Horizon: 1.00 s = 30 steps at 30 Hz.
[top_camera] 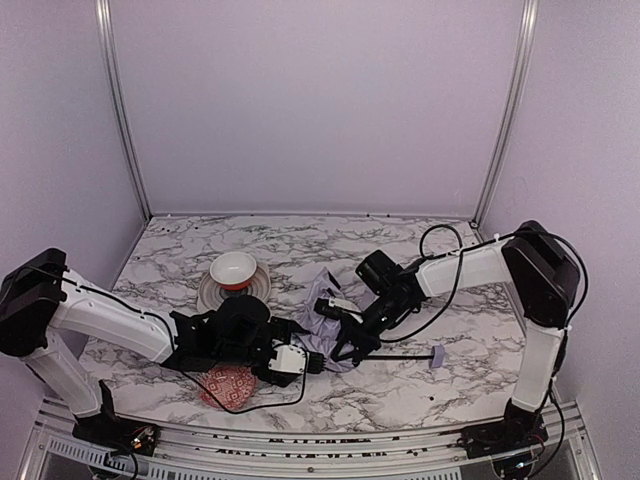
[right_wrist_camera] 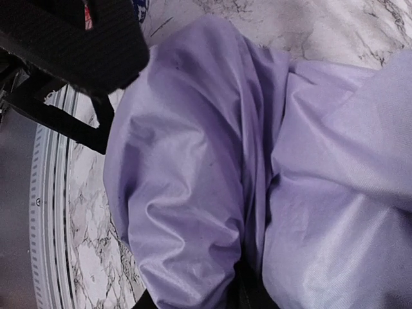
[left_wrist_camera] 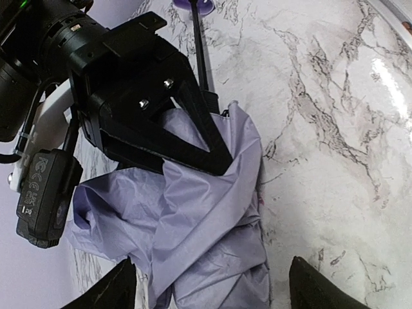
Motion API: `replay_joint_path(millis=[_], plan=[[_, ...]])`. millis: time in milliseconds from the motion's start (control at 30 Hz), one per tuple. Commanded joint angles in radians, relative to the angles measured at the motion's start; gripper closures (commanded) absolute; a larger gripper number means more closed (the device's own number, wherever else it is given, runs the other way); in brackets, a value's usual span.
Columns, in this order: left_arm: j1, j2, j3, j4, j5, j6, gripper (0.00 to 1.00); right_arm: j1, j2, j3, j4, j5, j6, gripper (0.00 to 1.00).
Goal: Put away the umbrella
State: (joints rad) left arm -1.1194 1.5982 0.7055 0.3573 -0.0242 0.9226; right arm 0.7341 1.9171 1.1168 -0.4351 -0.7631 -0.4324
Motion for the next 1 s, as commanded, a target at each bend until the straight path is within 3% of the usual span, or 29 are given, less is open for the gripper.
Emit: replay_joint_path(millis=[0, 67, 200, 267, 467, 600, 833, 900, 967], plan=[[-0.001, 0.086, 0.087, 0.054, -0.123, 0.115, 0.17, -0.016, 0.073, -0.032, -0.151, -0.005, 0.045, 0.89], [0.005, 0.141, 0.125, 0.055, -0.154, 0.119, 0.18, -0.021, 0.082, -0.028, -0.150, -0.020, 0.040, 0.89], [0.012, 0.214, 0.160, 0.020, -0.137, 0.116, 0.33, -0.029, 0.073, -0.035, -0.138, -0.030, 0.040, 0.88], [0.014, 0.225, 0.180, -0.047, -0.118, 0.095, 0.34, -0.036, 0.057, -0.044, -0.120, -0.048, 0.043, 0.88], [0.052, 0.298, 0.379, -0.449, 0.059, -0.022, 0.24, -0.050, 0.060, -0.025, -0.129, -0.064, 0.035, 0.88], [0.082, 0.337, 0.427, -0.547, 0.130, -0.040, 0.18, -0.054, 0.055, -0.024, -0.129, -0.049, 0.038, 0.88], [0.107, 0.358, 0.442, -0.611, 0.179, -0.062, 0.17, -0.062, 0.043, -0.026, -0.123, -0.034, 0.044, 0.87], [0.109, 0.367, 0.455, -0.610, 0.163, -0.082, 0.25, -0.061, 0.029, -0.028, -0.120, -0.039, 0.044, 0.84], [0.108, 0.376, 0.462, -0.611, 0.152, -0.103, 0.43, -0.064, 0.007, -0.032, -0.108, -0.039, 0.046, 0.80]])
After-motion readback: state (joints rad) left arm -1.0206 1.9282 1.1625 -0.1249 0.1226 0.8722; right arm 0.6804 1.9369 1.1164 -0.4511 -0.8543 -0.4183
